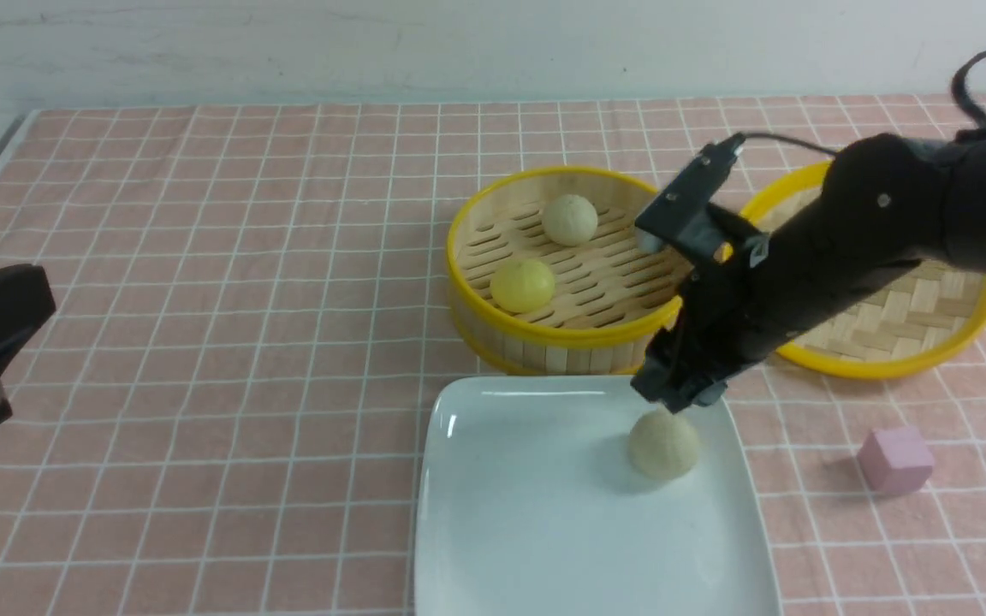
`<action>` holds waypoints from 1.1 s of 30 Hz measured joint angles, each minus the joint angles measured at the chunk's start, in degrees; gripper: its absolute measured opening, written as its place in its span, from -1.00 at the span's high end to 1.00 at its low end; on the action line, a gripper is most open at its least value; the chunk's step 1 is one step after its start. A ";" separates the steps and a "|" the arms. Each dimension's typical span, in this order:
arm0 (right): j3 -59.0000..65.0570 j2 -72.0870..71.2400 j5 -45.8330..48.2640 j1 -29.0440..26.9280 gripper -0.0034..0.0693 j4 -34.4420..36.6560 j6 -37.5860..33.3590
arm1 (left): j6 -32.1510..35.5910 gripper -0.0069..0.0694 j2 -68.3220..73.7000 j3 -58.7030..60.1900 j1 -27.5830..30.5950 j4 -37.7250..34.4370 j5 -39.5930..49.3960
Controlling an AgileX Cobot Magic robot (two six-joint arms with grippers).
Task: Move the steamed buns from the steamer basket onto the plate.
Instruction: Use the right arm to grab the steamed stuffed bun that is closest to it
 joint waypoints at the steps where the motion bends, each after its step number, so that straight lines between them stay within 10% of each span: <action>1: -0.24 -1.81 -0.30 0.00 -0.27 0.00 0.02 | 0.00 -0.28 0.05 0.00 0.00 0.00 0.00; 13: -14.36 -9.85 6.34 -0.62 0.04 -1.01 8.91 | 0.00 -0.28 0.05 0.00 0.00 0.05 0.00; 33: -45.38 22.25 19.07 -1.19 0.02 -8.58 13.87 | 0.00 -0.28 0.05 0.00 0.00 0.05 2.24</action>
